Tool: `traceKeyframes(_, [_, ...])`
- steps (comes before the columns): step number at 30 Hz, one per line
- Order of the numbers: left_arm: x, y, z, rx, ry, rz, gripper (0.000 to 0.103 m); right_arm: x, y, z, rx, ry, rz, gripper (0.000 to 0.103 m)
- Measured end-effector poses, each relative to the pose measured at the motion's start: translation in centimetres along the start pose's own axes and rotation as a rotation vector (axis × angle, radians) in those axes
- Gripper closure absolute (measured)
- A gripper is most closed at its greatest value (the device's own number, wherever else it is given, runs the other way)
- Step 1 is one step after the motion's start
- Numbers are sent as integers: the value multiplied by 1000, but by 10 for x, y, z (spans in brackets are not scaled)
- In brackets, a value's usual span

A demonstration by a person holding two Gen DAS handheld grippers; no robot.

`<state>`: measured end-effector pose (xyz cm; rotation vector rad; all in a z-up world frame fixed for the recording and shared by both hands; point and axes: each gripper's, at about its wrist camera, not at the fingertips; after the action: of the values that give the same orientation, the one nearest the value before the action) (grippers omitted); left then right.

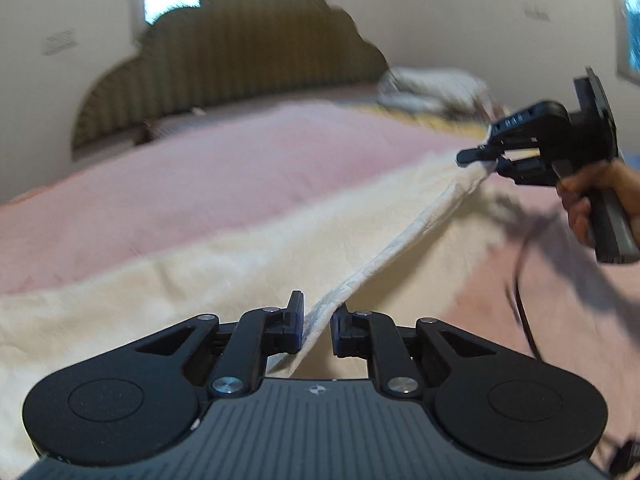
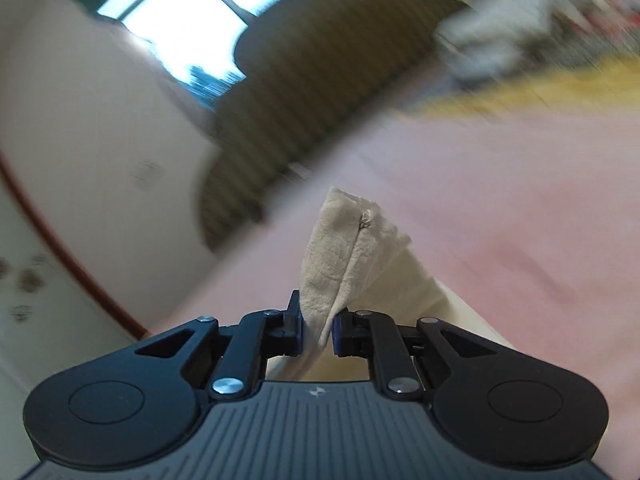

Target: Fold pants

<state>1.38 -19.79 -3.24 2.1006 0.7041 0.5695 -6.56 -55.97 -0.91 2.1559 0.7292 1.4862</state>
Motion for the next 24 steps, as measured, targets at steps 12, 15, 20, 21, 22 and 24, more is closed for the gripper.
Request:
traceKeyframes(12, [19, -6, 8, 37, -35, -61, 86, -35, -19, -7, 71, -58, 117, 88])
traceKeyframes(15, [37, 10, 1, -18, 25, -169, 86, -8, 9, 22, 77, -10, 45, 89])
traceKeyframes(20, [58, 29, -28, -218, 171, -294, 73, 81, 41, 8, -149, 284, -250, 89])
traceKeyframes(21, [55, 29, -28, -219, 167, -268, 71, 89, 40, -1, -199, 334, -301, 89])
traceKeyframes(22, [48, 27, -25, -195, 159, -217, 71, 89, 36, -10, -231, 354, -345, 89])
traceKeyframes(24, [30, 19, -11, -104, 105, -117, 71, 70, 28, -10, -173, 219, -341, 89])
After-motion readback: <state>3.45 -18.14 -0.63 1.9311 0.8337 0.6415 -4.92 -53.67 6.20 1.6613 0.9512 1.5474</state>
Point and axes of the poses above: each gripper's, at about its wrist camera, not at the fingertips, and z roughly the way its jaws point, x to its left, y to its top, and after that the axes turned 7 degrees about y, right-handed
